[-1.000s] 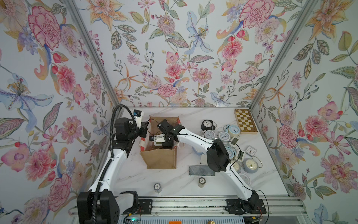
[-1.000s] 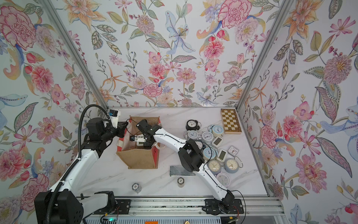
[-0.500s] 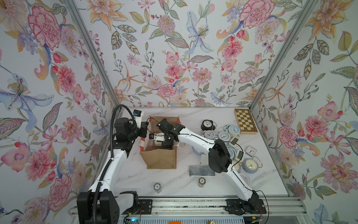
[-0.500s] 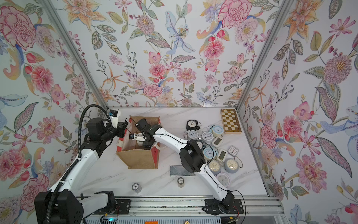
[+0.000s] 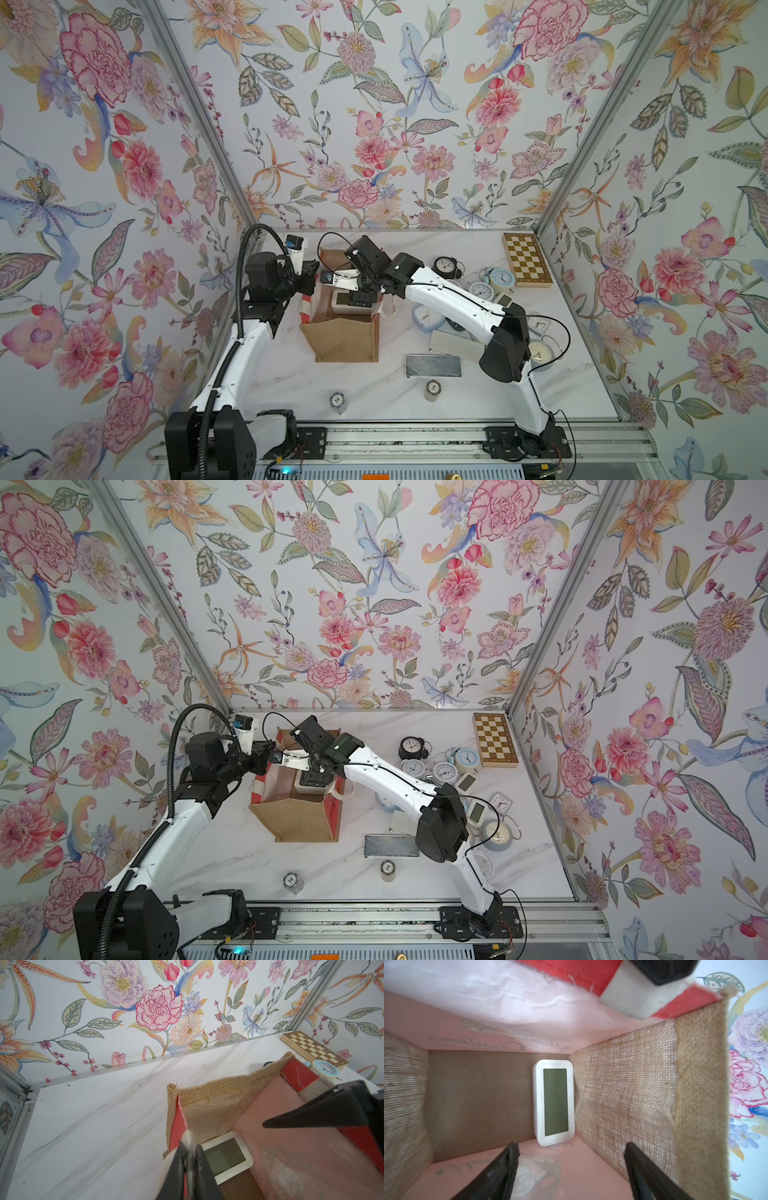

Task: Put the alarm clock into the canvas bag
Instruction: Place the alarm at the canvas bag, then pick up the alarm from the center of the board.

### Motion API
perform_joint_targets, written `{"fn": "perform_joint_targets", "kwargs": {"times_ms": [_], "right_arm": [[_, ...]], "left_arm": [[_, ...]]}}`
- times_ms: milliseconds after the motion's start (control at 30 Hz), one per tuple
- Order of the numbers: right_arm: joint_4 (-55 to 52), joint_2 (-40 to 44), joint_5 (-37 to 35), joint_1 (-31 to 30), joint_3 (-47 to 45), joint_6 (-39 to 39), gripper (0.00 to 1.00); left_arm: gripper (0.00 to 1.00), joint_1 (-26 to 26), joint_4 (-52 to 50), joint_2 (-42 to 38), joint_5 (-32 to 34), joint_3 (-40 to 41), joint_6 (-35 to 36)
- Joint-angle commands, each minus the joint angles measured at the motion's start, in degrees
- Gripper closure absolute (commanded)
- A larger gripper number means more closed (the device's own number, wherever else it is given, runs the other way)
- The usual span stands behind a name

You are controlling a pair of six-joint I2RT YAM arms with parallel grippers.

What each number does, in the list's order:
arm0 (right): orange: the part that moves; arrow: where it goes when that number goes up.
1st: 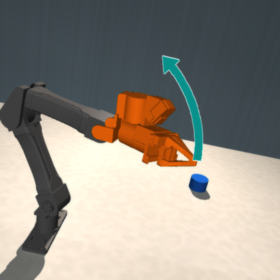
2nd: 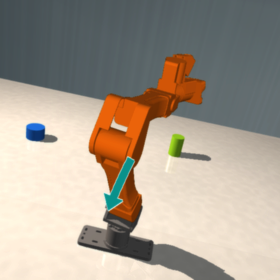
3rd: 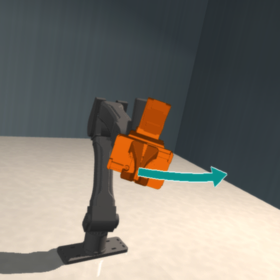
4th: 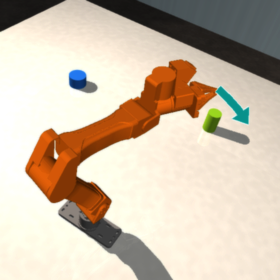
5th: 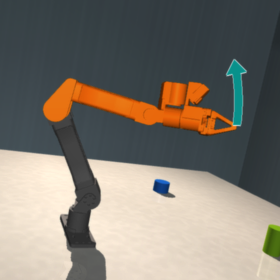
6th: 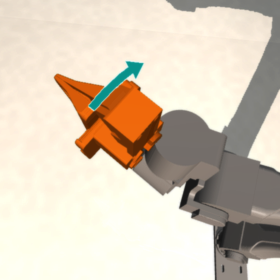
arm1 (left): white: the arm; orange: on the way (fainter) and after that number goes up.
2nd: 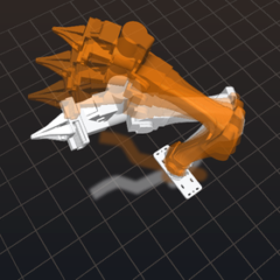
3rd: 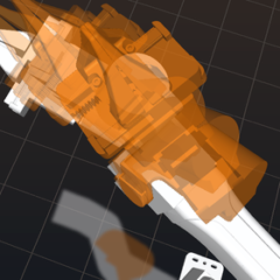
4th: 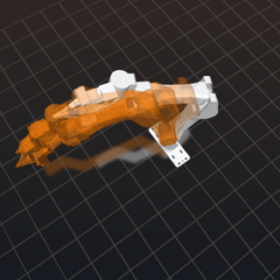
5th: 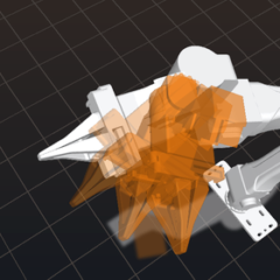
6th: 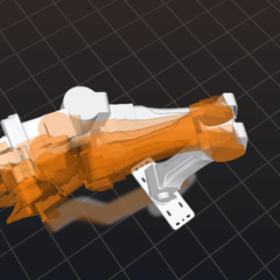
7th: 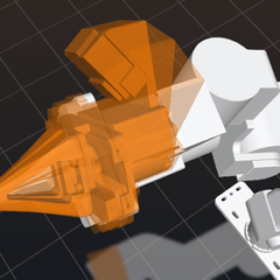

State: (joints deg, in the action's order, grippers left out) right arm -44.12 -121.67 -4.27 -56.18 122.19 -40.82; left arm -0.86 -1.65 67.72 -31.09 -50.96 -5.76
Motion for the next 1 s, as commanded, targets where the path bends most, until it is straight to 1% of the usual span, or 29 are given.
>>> {"fn": "perform_joint_targets", "kwargs": {"times_ms": [0, 167, 333, 467, 633, 767, 900, 967], "right_arm": [[-0.59, 5.88, 4.83, -0.23, -3.63, 3.21, 0.19], [-0.56, 12.23, 7.09, 0.16, -9.98, 5.47, 0.20], [-0.40, 19.79, 7.70, 1.32, -17.87, 8.09, 0.21], [0.65, 27.37, 7.62, 2.21, -25.77, 10.00, 0.22], [0.96, 36.83, 9.31, 3.82, -36.70, 10.89, 0.22], [0.96, 42.71, 10.73, 6.24, -43.89, 10.28, 0.22], [0.29, 47.64, 13.57, 8.36, -50.70, 6.80, 0.22], [-0.40, 48.60, 14.71, 9.43, -53.34, 5.24, 0.22]], "left_arm": [[0.86, -0.28, 0.24, 0.04, 0.37, 0.42, 0.57], [0.86, -0.28, 0.13, 0.47, 0.33, 0.25, 0.49], [0.87, -0.32, -0.41, 0.69, 1.12, 0.16, 0.81], [0.87, -0.26, -0.46, 0.79, 0.95, 0.05, 0.84], [0.88, -0.28, -0.48, 0.92, 0.55, -0.02, 0.57], [0.89, -0.28, -0.42, 0.83, 0.24, 0.09, 0.57], [0.90, -0.28, -0.46, 0.92, 0.12, 0.00, 0.57], [0.90, -0.27, -0.45, 0.93, 0.04, -0.01, 0.66]]}}
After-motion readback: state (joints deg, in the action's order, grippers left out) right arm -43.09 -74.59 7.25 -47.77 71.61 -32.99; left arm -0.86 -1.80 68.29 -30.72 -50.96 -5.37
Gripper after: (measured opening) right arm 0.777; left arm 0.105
